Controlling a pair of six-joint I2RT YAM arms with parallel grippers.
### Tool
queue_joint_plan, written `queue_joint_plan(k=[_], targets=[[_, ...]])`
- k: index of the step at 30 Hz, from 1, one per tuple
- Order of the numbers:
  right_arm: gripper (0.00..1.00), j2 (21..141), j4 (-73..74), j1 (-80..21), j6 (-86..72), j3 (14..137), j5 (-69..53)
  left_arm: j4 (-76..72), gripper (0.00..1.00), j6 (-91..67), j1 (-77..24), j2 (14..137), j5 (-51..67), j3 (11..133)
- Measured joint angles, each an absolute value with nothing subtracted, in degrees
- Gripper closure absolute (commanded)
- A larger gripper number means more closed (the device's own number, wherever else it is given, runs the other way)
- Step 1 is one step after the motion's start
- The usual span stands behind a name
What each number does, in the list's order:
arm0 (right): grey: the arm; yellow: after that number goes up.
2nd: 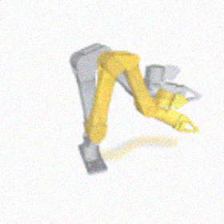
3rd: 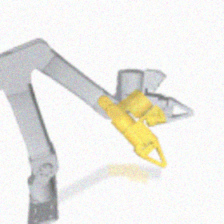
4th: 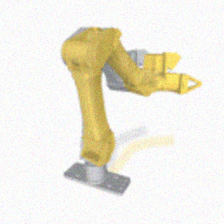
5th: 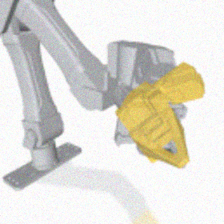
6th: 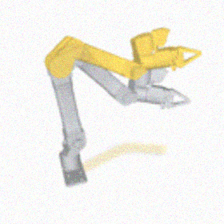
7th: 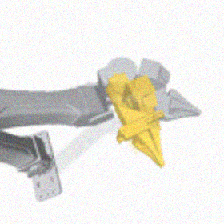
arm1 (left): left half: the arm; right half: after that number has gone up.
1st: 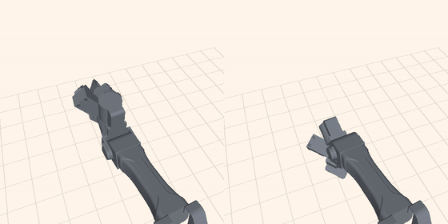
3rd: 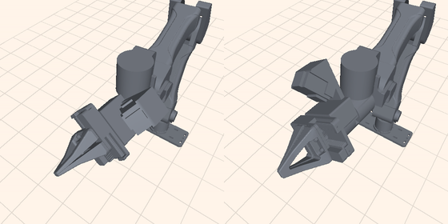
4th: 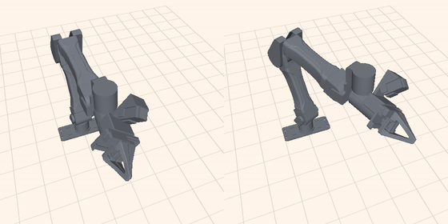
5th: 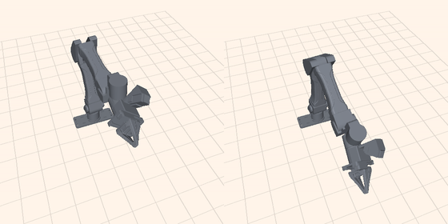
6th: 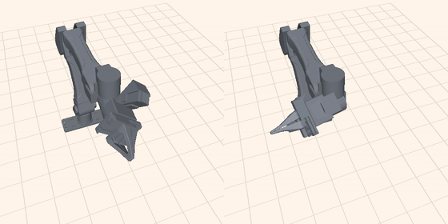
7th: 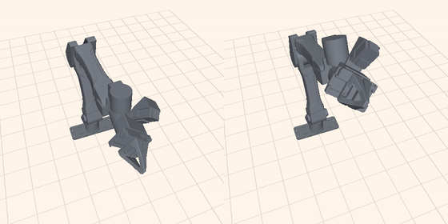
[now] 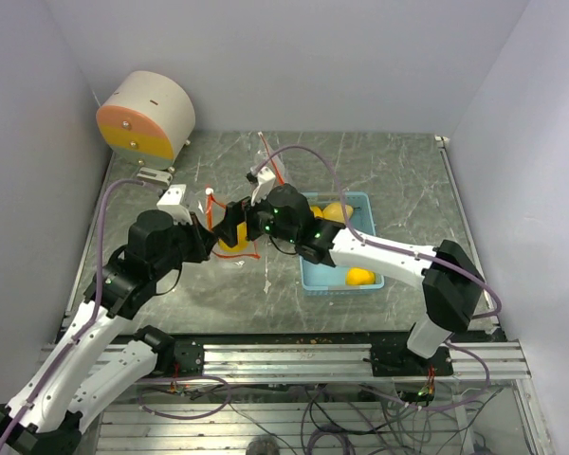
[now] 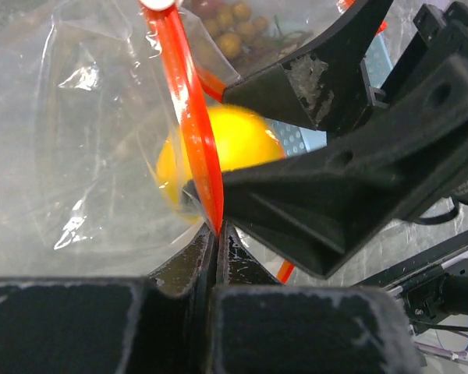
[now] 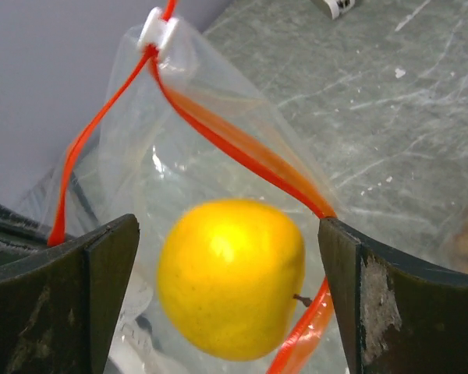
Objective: Place the food in the zip-top bag and seal the zipper
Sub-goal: Place the fake fruit in the zipper food storage bag.
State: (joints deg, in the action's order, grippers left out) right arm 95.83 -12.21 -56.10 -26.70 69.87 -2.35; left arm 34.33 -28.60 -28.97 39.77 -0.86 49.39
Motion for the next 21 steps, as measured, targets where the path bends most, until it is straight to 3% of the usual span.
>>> queue_joint_plan(k=[12, 21], targets=[[0.0, 89.8, -1.6, -57.5, -23.3, 67.7, 4.7, 29.8, 0.93, -29.4, -29.0, 44.2, 0.4, 45.2], [0.0, 79.6, 6.9, -54.9, -25.7, 65.8, 23.0, 28.5, 0.93, -29.4, -29.0, 44.5, 0.3, 45.1]])
